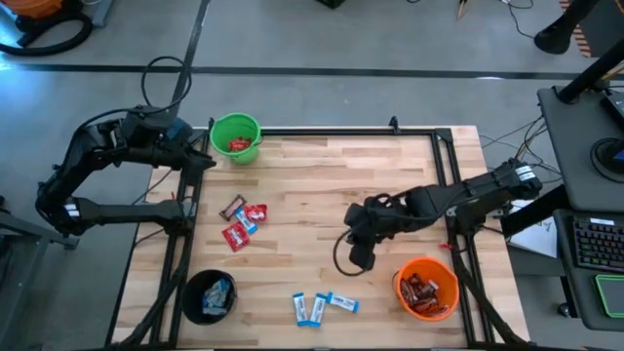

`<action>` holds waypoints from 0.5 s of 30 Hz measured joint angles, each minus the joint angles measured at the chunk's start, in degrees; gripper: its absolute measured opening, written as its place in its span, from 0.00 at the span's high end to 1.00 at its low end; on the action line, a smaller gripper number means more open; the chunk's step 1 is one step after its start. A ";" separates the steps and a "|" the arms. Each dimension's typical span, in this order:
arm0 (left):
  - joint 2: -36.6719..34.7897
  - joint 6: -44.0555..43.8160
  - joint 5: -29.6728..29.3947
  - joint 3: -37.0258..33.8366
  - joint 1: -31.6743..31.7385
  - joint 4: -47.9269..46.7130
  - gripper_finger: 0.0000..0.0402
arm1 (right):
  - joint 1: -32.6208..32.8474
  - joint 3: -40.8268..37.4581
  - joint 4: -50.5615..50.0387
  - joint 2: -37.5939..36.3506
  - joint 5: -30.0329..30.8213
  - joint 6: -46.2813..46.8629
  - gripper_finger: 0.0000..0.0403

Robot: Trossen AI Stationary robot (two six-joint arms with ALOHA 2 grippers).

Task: Sort candy
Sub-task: Put the white chocolate into the black bucket

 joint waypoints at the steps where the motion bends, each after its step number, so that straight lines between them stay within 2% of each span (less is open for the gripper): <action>1: 0.00 -0.05 0.00 0.00 0.00 0.00 0.72 | -0.51 0.00 0.60 0.17 -1.15 -1.16 0.90; 8: 0.22 -0.97 -0.20 0.00 0.02 0.04 0.72 | -3.27 -0.02 7.33 0.32 -8.60 -12.39 0.90; 11: 0.18 -1.93 -0.19 0.01 0.00 0.04 0.72 | -4.18 -0.02 6.74 0.48 -12.10 -17.17 0.90; 15: -0.41 -3.22 -0.17 0.01 0.00 0.04 0.72 | -5.66 -0.02 1.76 1.99 -12.76 -18.07 0.90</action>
